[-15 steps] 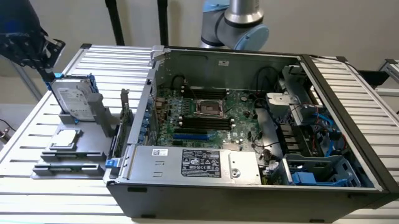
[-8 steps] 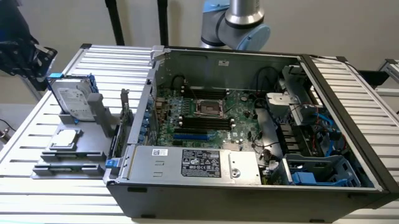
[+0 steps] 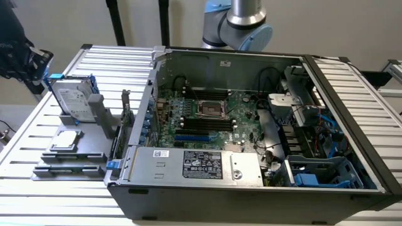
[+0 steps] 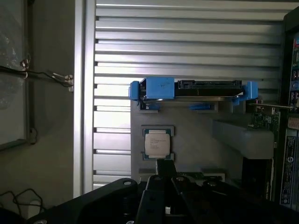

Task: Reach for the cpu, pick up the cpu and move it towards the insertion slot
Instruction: 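Pick up the cpu and move it towards the insertion slot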

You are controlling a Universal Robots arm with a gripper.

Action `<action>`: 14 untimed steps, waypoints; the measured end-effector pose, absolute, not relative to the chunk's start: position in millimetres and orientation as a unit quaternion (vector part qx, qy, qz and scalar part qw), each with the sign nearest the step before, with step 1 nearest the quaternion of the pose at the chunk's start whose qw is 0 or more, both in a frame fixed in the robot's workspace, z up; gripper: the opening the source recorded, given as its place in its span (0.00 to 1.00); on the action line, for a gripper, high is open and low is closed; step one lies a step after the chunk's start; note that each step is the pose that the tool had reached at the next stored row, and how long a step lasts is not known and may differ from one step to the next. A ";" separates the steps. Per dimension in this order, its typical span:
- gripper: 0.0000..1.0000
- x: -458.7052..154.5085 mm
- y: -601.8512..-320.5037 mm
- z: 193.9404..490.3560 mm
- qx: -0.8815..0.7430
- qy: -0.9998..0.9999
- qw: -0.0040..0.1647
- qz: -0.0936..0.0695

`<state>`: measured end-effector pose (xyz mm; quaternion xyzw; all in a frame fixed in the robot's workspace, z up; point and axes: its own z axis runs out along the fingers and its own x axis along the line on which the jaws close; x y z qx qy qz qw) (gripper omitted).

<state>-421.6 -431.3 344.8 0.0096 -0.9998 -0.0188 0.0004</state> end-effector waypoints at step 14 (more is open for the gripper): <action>0.59 -421.7 -431.3 343.9 0.010 -1.000 0.000 -0.019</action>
